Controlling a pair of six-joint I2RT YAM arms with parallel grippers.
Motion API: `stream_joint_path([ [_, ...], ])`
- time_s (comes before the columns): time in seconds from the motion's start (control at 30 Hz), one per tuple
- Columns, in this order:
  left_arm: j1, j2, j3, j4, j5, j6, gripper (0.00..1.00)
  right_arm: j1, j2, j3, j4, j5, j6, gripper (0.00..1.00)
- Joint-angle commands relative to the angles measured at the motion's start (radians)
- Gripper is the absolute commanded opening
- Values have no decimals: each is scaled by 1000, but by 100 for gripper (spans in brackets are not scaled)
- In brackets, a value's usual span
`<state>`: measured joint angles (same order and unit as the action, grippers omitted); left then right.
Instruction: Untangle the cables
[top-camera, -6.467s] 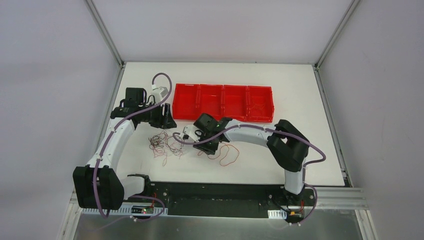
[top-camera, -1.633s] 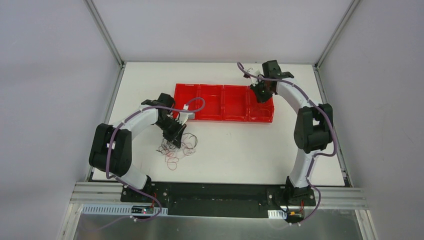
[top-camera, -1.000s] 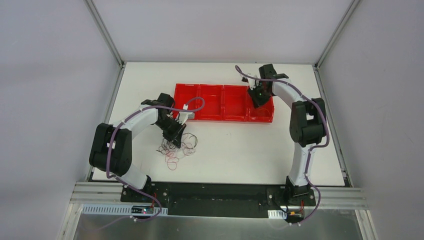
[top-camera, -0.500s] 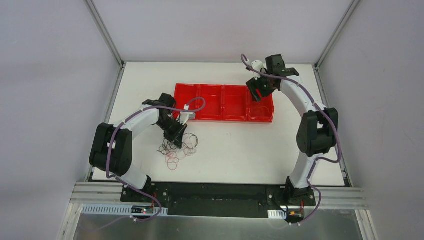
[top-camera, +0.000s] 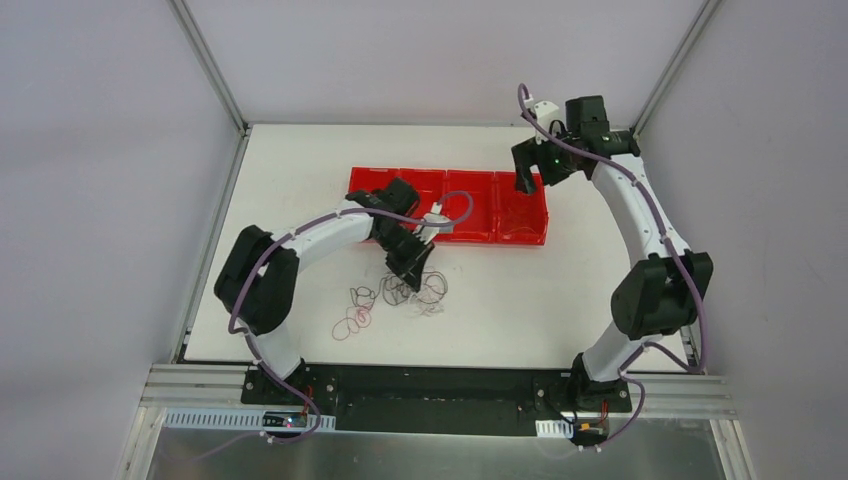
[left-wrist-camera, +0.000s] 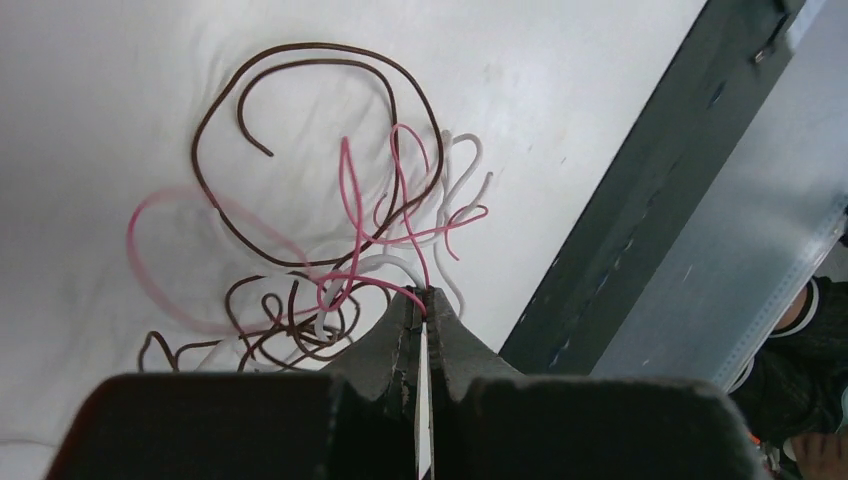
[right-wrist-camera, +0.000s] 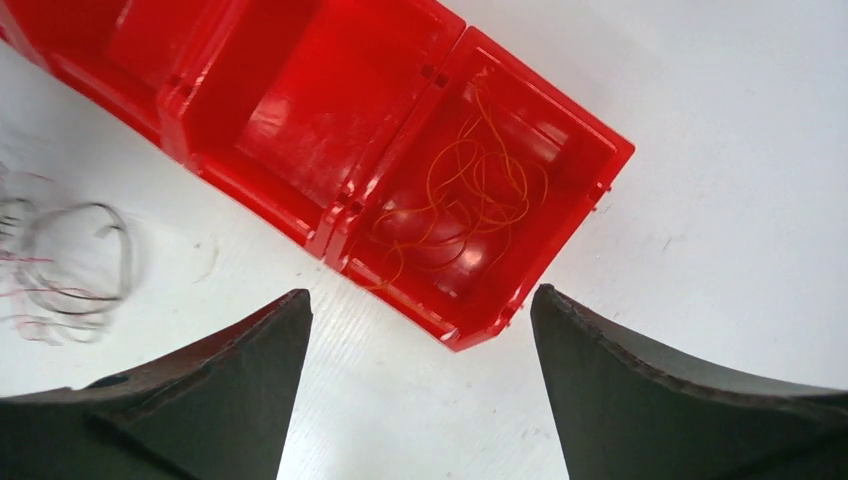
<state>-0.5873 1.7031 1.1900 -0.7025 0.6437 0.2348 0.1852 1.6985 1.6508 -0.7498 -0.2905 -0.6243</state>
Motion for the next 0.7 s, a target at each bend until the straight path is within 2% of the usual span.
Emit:
stream_joint_path([
  [0.0,-60,47,112,145,99,-195,0,-12,-123,-3,-74,-123,125,84],
  [0.03,-61,42,118,181,119,-226,0,-13,-136,-21,-99,-148,135,84],
  [0.17,-54,-49,91,221,182,-231,36,-12,-191,-120,-156,-242,182,81],
  [0.33,62,-238,-70,171,225,-163,59,23,-221,-232,-179,-307,214,76],
  [0.47,167,-358,-164,24,100,83,60,124,-219,-320,-145,-307,260,73],
  [0.57,181,-473,-263,-12,11,217,60,224,-211,-374,-96,-268,286,73],
  [0.67,181,-536,-345,-11,1,300,60,319,-178,-396,-38,-221,315,72],
])
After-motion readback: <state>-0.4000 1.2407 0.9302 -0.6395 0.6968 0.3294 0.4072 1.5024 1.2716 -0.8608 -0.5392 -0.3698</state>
